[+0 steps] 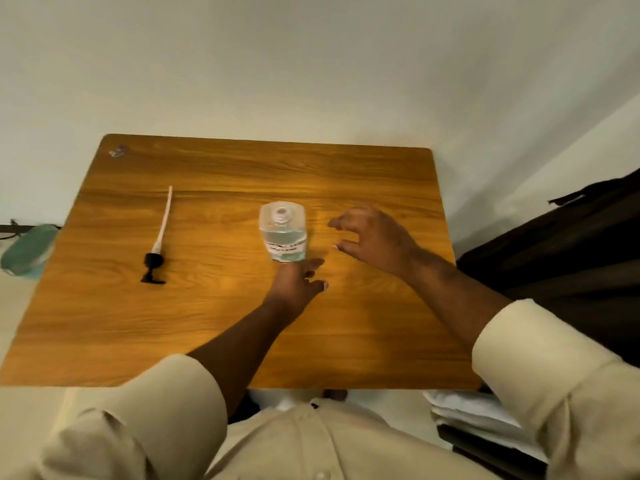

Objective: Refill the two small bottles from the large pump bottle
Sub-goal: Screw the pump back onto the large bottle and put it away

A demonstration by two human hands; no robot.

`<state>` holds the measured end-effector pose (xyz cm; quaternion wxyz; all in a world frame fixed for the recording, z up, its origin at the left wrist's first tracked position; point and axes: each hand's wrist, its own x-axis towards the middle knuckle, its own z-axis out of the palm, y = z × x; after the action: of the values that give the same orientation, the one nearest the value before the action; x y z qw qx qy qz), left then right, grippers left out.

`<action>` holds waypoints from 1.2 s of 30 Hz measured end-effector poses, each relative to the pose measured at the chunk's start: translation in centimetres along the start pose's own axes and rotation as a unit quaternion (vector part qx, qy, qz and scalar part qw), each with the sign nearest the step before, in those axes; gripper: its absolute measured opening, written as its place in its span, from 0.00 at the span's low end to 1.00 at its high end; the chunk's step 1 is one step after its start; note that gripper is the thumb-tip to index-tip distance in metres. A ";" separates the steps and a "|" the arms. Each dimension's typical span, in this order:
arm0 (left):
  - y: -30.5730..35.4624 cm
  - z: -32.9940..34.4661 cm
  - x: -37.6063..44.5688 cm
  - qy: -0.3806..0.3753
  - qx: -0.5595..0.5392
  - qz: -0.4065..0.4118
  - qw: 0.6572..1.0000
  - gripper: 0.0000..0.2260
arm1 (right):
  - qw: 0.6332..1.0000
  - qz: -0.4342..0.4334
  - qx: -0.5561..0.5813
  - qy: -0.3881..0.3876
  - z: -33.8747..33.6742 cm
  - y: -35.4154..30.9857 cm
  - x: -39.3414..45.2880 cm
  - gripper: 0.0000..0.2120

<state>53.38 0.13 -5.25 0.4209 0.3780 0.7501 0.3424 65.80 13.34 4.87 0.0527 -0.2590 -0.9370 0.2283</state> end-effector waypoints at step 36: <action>-18.4 -29.8 -1.3 0.185 -0.133 -0.122 0.966 0.18 | 0.935 -0.180 -0.231 -0.198 20.4 -20.6 21.6 0.13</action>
<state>22.21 -15.58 -7.81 0.3596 0.1542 0.8033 0.4490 33.23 0.50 -4.34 -0.1550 -0.0411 -0.9863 0.0385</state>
